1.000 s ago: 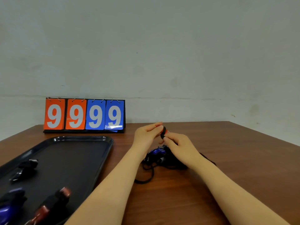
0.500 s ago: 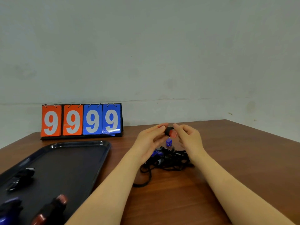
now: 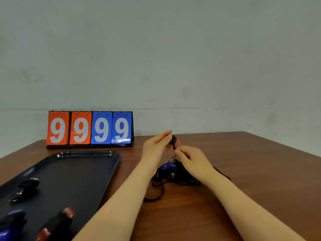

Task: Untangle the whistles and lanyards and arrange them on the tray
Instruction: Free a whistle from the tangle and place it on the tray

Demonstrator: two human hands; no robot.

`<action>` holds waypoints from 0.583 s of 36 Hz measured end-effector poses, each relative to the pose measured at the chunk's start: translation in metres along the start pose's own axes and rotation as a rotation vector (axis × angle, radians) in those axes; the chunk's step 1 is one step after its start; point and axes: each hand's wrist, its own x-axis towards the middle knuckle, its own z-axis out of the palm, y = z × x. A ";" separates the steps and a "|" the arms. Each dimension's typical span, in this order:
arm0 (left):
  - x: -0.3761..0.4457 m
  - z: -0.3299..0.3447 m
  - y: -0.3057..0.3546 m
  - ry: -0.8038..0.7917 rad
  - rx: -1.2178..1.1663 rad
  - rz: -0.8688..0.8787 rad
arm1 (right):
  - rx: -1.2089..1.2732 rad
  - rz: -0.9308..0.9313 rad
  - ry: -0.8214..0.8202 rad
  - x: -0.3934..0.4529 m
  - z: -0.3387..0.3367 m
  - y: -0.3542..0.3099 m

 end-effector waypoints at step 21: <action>-0.013 0.015 0.010 -0.274 -0.008 -0.120 | 0.475 0.293 0.338 0.007 -0.017 0.001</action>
